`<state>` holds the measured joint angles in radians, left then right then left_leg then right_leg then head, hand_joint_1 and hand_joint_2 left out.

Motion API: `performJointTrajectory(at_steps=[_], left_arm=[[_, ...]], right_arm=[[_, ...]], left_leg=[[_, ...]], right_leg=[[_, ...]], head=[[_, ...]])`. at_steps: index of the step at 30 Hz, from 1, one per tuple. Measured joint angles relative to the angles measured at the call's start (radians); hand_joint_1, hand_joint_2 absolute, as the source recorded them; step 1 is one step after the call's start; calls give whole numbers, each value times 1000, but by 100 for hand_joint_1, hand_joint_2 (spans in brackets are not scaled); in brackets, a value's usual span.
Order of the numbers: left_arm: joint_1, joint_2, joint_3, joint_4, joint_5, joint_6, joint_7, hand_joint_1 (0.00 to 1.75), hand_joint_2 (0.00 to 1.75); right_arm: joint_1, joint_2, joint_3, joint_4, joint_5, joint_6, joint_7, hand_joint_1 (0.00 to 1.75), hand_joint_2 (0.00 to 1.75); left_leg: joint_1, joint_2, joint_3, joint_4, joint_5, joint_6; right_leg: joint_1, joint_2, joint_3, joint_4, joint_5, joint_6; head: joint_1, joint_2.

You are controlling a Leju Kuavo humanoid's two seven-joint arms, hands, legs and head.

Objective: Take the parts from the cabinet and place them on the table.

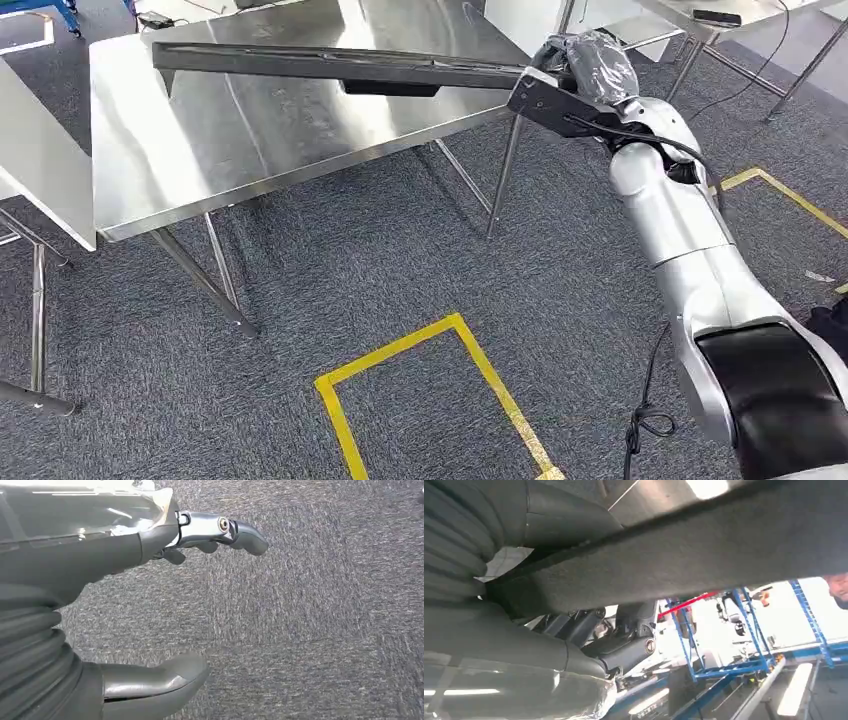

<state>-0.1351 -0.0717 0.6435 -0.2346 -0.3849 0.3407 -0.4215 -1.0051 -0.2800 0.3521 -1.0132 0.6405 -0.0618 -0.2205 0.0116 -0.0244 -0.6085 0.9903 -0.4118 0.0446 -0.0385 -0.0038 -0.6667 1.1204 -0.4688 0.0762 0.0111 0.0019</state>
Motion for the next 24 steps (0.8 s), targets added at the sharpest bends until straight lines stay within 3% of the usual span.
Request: performJointTrajectory(at_steps=[1,2,3,5,7,8,11,12,13,14,16,17,18,21,22,23,24], left_arm=[[0,1,0,0,1,0,0,0,175],[0,7,0,0,1,1,0,0,175],[1,6,0,0,2,2,-2,0,175],[7,6,0,0,4,2,-4,0,175],[9,6,0,0,4,2,-6,0,175],[9,6,0,0,4,2,-8,0,175],[11,6,0,0,4,2,-9,0,175],[12,5,0,0,4,2,-9,0,175],[13,5,0,1,4,2,-9,0,175],[13,5,0,1,4,2,-9,0,175],[13,7,0,0,4,2,-9,0,175],[12,12,0,1,4,2,-9,0,175],[12,9,0,2,3,2,-10,0,175],[12,11,0,2,4,3,-9,0,175],[12,11,0,2,4,3,-9,0,175],[12,8,0,2,4,3,-10,0,175],[10,8,0,2,4,3,-10,0,175]], right_arm=[[-2,1,0,2,0,0,0,175,175],[-8,3,2,5,-1,0,-1,175,175],[-5,5,5,7,-1,0,-2,175,175],[-7,10,7,13,0,0,2,175,175],[-9,13,8,16,0,0,2,175,175],[-12,13,8,16,0,0,2,175,175],[-16,18,9,21,0,0,2,175,175],[-16,20,11,23,0,0,2,175,175],[-16,21,12,25,0,0,2,175,175],[-16,22,13,26,0,0,2,175,175],[-18,22,15,25,0,0,3,175,175],[-18,22,16,26,1,-1,4,175,175],[-21,22,18,28,2,-2,5,175,175],[-19,24,22,28,3,-3,8,175,175],[-16,24,20,27,3,-4,9,175,175],[-18,24,21,27,3,-4,9,175,175],[-23,23,21,28,3,-5,9,175,175]], left_leg=[[-1,-3,-4,11,-8,-12],[-8,-5,-13,29,-20,-23],[-9,-5,-13,29,-22,-26],[-4,-6,-13,26,-22,-28],[3,3,-17,44,-36,-39],[3,12,-33,80,-58,-43],[3,22,-159,309,-151,-50],[3,22,-186,344,-150,-47],[2,22,-186,326,-123,-40],[0,22,-165,269,-81,-32],[-12,22,-81,86,21,-2],[-18,25,-59,50,12,14],[-24,28,-57,40,12,16],[-31,27,-49,31,9,24],[-16,29,-25,-1,19,23],[-20,28,-13,-13,21,21],[-19,27,-9,-16,21,25]], right_leg=[[-7,0,41,-84,32,12],[0,4,56,-97,30,5],[-3,5,50,-98,30,-15],[2,5,47,-92,29,-27],[-2,5,53,-93,27,-38],[-2,4,55,-93,26,-45],[6,4,57,-92,19,-55],[10,4,58,-92,17,-58],[14,5,62,-92,15,-61],[18,5,67,-93,12,-65],[23,4,82,-94,2,-67],[23,4,86,-96,0,-67],[28,4,84,-98,-2,-63],[24,2,93,-113,-4,-48],[30,1,88,-110,-8,-45],[27,3,88,-94,-13,-44],[27,4,57,-36,-36,-48]], head=[[0,0],[1,0],[-2,0],[-1,0],[-1,0],[-2,0],[-2,0],[-2,0],[-2,0],[-2,0],[-2,0],[1,0],[0,0],[-2,0],[1,0],[3,0],[3,0]])
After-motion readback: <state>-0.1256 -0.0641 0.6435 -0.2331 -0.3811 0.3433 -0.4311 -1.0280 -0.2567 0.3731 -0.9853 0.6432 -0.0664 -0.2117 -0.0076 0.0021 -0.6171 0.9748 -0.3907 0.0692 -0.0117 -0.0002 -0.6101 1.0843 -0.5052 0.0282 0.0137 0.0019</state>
